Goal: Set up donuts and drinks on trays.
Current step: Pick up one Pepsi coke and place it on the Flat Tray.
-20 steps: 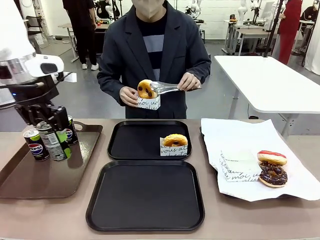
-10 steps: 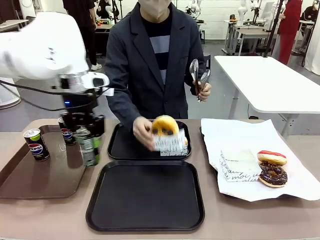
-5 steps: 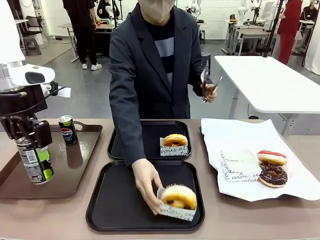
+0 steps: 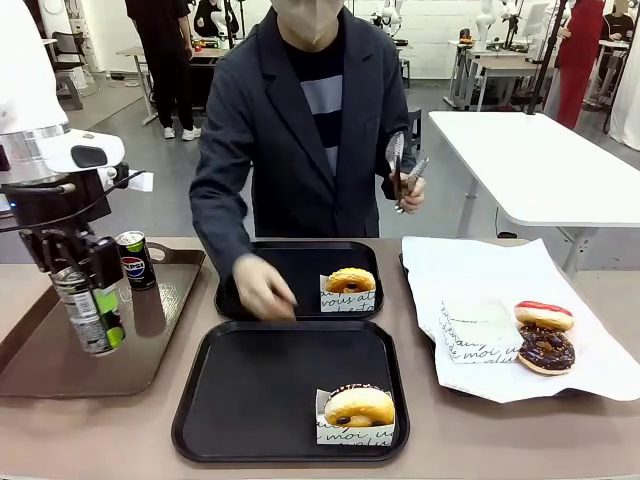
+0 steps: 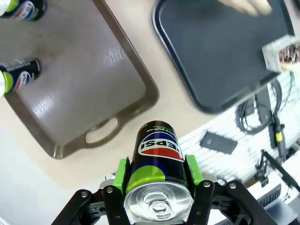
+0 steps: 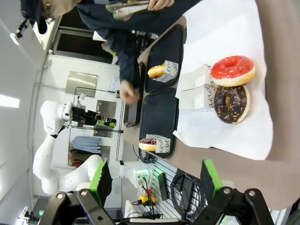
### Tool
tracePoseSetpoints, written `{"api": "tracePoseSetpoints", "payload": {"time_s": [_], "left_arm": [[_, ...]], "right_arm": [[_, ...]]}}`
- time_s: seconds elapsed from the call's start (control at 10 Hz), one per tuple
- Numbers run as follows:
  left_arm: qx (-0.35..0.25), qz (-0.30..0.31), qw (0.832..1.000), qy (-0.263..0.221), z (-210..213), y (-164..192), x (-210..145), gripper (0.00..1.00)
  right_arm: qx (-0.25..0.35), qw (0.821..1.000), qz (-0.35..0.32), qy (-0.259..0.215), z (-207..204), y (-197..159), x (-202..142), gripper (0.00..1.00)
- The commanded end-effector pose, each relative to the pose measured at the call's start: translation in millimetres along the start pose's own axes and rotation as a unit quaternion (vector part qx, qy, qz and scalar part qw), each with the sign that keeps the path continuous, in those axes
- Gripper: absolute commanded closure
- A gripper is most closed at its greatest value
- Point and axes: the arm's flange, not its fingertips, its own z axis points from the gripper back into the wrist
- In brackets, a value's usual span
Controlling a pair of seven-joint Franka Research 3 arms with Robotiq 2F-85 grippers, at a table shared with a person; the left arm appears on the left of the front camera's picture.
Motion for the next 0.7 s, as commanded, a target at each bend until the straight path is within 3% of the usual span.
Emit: {"api": "tracePoseSetpoints", "payload": {"time_s": [0.0, 0.6], "left_arm": [[0.027, 0.034, 0.999, -0.017, 0.0, -18.6, 47.2, 0.42], [0.055, 0.084, 0.993, -0.068, -34.9, -72.0, 183.9, 0.42]], "right_arm": [[0.010, 1.000, 0.009, -0.006, 0.7, -1.2, 0.8, 0.00], [0.010, 1.000, 0.009, -0.006, 0.7, -1.2, 0.8, 0.00]]}}
